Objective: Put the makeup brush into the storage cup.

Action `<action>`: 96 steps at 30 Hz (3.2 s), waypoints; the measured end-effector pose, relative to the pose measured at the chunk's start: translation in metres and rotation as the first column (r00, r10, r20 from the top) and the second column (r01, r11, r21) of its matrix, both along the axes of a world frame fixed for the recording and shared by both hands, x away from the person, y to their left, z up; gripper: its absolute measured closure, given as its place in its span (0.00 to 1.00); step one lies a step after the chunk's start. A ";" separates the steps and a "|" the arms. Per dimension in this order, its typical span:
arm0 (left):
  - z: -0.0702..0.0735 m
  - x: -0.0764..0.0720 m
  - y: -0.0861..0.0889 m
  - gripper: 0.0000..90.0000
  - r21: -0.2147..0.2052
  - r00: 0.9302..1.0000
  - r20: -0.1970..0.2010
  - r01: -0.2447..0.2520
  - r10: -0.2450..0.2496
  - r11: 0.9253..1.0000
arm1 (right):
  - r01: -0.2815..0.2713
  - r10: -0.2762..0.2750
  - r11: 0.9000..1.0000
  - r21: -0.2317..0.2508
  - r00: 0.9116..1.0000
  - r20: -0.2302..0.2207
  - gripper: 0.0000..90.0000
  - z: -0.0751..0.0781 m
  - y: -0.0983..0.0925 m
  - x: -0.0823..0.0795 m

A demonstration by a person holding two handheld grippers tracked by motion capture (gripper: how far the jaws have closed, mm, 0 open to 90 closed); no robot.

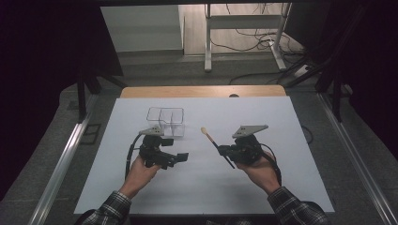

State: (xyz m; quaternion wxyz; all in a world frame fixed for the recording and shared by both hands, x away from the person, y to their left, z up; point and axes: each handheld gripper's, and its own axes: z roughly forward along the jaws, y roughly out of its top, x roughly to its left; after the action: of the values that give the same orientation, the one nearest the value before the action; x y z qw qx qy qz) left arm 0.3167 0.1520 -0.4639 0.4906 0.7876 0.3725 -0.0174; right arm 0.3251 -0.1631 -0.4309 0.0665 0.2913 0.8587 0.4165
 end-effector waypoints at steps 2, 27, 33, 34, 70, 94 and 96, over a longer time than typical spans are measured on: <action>0.000 0.000 -0.002 0.00 -0.004 1.000 0.003 0.006 -0.006 1.000 | -0.004 0.004 1.000 0.006 1.000 -0.002 0.93 0.000 0.002 -0.001; 0.000 0.000 -0.011 0.00 -0.160 0.995 -0.025 0.095 -0.100 0.983 | -0.077 0.077 0.995 0.061 0.997 0.003 0.93 -0.004 0.036 -0.017; -0.001 0.000 -0.013 0.00 -0.179 0.993 -0.034 0.109 -0.117 0.978 | -0.092 0.093 0.993 0.074 0.996 -0.001 0.93 -0.005 0.043 -0.020; -0.001 0.000 -0.013 0.00 -0.174 0.992 -0.030 0.113 -0.120 0.978 | -0.095 0.095 0.993 0.077 0.995 0.000 0.93 -0.005 0.044 -0.021; -0.005 -0.001 -0.005 0.92 -0.307 0.979 -0.110 0.130 -0.171 0.943 | -0.141 0.142 0.987 0.079 0.990 -0.005 0.83 -0.011 0.057 -0.027; 0.000 -0.002 0.002 0.92 -0.195 0.991 -0.081 0.092 -0.110 0.976 | -0.143 0.140 0.989 -0.028 0.987 -0.080 0.12 -0.028 0.057 -0.014; 0.001 -0.002 0.003 0.92 -0.188 0.991 -0.075 0.094 -0.109 0.978 | -0.137 0.133 0.990 -0.039 0.987 -0.092 0.09 -0.031 0.056 -0.012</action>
State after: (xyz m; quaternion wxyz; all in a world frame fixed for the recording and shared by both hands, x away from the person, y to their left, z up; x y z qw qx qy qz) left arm 0.3149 0.1552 -0.4630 0.5436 0.7554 0.3490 -0.1103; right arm 0.3129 -0.1076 -0.4618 0.0065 0.2492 0.8878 0.3869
